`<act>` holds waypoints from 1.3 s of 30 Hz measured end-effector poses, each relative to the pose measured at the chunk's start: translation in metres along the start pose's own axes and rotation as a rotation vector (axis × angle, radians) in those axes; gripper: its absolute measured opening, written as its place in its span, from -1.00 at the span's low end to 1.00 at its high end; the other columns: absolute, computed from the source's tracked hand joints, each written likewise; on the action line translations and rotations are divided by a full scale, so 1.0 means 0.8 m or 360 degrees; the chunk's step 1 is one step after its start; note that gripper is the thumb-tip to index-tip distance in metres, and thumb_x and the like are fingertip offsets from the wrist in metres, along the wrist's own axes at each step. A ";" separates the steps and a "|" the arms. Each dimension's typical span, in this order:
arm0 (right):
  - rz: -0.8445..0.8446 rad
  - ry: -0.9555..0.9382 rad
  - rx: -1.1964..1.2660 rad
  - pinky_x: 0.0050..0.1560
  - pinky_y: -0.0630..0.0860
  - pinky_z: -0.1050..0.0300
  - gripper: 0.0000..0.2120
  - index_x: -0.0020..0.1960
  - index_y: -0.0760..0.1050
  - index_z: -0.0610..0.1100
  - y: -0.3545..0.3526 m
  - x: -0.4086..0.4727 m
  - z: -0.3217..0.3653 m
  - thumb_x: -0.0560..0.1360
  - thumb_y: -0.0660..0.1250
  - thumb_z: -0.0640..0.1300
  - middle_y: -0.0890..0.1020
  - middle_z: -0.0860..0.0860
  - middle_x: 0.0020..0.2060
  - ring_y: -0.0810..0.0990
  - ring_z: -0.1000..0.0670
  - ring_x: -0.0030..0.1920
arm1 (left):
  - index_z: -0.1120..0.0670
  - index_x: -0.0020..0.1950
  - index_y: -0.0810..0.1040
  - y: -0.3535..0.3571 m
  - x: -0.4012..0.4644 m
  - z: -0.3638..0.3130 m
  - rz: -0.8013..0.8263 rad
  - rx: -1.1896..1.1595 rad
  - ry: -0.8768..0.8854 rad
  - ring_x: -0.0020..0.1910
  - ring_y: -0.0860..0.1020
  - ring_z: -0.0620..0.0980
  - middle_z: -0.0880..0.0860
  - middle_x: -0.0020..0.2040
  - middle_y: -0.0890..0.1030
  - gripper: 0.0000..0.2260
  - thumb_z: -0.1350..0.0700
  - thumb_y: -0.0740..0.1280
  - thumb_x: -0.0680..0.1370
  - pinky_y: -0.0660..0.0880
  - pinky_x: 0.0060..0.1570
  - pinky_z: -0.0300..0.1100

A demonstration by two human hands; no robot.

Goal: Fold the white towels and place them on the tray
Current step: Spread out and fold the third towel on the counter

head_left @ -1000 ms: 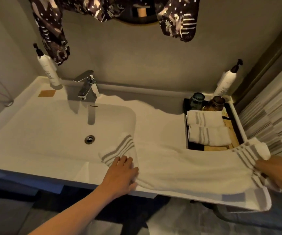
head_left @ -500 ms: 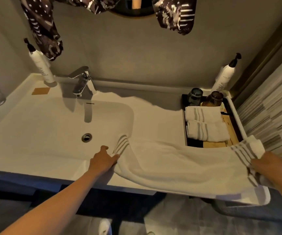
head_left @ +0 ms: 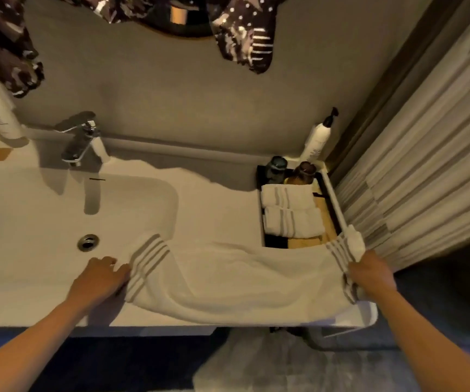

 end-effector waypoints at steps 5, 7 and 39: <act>-0.0058 0.0009 -0.0047 -0.19 0.55 0.00 -0.80 0.02 0.39 -0.09 -0.012 0.005 -0.009 0.46 0.33 -0.05 0.57 -0.08 -0.17 0.58 -0.09 -0.18 | 0.10 -0.32 0.51 0.018 0.001 -0.035 -0.0053 0.0196 0.0080 -0.31 0.52 0.08 0.06 -0.37 0.58 -0.62 -0.19 0.25 0.47 0.37 -0.24 -0.06; -0.0057 0.0058 -0.0051 -0.13 0.59 -0.04 -0.78 0.03 0.38 -0.08 -0.008 0.005 -0.015 0.46 0.35 -0.07 0.57 -0.09 -0.16 0.59 -0.11 -0.16 | 0.13 -0.21 0.49 -0.004 0.002 -0.014 -0.0215 0.0090 -0.0025 -0.22 0.52 0.17 0.11 -0.27 0.58 -0.68 -0.12 0.23 0.51 0.35 -0.24 -0.03; 0.0804 -0.0727 0.0254 -0.14 0.35 0.11 -0.83 -0.17 0.39 -0.13 0.238 -0.254 0.394 0.44 0.35 -0.09 0.50 -0.13 -0.10 0.51 -0.15 -0.07 | 0.16 0.44 0.31 -0.021 0.001 0.029 0.0084 0.0050 -0.0403 0.31 0.45 0.21 0.18 0.35 0.50 -0.42 -0.23 0.01 0.61 0.31 0.33 0.09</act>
Point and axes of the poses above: each hand's wrist, its own x-axis towards the middle knuckle, its own y-axis out of the palm, z = x × y, the point moved 8 cm from there along x, towards the middle knuckle
